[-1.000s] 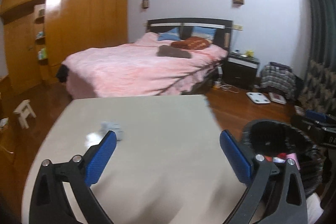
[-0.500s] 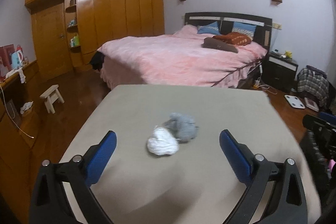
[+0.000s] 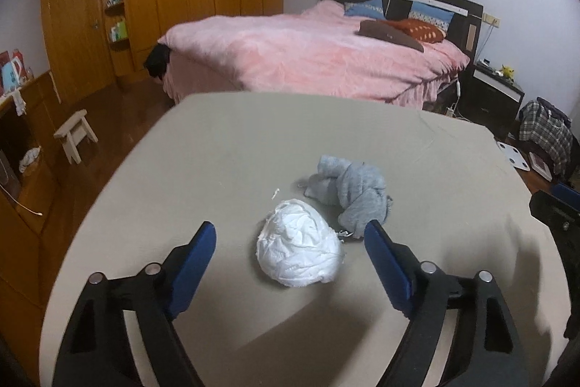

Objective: Collect trash
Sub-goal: 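Grasp the white cloth ball with the left gripper while the right gripper grasps the grey cloth ball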

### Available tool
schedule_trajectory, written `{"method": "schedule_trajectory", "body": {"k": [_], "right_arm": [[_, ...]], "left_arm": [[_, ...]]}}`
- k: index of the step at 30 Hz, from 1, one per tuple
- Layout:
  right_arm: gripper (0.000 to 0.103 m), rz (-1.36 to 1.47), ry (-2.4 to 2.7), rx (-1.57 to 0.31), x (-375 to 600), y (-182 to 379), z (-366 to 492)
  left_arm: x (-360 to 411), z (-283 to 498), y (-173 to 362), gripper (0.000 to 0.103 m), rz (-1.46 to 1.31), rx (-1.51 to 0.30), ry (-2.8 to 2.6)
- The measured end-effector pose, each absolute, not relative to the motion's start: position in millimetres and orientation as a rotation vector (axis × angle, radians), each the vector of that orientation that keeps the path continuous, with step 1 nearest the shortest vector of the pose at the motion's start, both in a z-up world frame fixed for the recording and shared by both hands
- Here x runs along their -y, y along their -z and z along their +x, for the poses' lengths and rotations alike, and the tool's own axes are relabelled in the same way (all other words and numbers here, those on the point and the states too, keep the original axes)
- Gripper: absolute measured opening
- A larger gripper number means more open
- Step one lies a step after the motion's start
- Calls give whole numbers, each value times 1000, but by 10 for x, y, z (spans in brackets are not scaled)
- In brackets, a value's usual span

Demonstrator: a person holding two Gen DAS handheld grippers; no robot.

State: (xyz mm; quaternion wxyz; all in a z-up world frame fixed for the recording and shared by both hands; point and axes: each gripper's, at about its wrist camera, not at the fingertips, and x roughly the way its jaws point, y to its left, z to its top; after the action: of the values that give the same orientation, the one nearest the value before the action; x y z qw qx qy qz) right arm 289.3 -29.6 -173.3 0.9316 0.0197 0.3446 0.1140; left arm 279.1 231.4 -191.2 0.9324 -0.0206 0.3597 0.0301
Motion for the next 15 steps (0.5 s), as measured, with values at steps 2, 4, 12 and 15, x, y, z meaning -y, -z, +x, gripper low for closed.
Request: {"method": "schedule_trajectory", "body": {"k": [2, 4, 12, 15], "right_arm": [[98, 39, -232, -712, 288, 1778, 2907], [98, 35, -229, -721, 278, 1814, 2931], [98, 13, -236, -737, 213, 1866, 2963], [98, 8, -246, -733, 163, 1847, 2982]], "left_arm": [[-2329, 2838, 1946, 77, -57, -754, -57], [-2332, 2875, 1976, 64, -62, -769, -49], [-2315, 2841, 1964, 32, -84, -772, 17], [-2383, 2743, 1872, 32, -102, -744, 14]]}}
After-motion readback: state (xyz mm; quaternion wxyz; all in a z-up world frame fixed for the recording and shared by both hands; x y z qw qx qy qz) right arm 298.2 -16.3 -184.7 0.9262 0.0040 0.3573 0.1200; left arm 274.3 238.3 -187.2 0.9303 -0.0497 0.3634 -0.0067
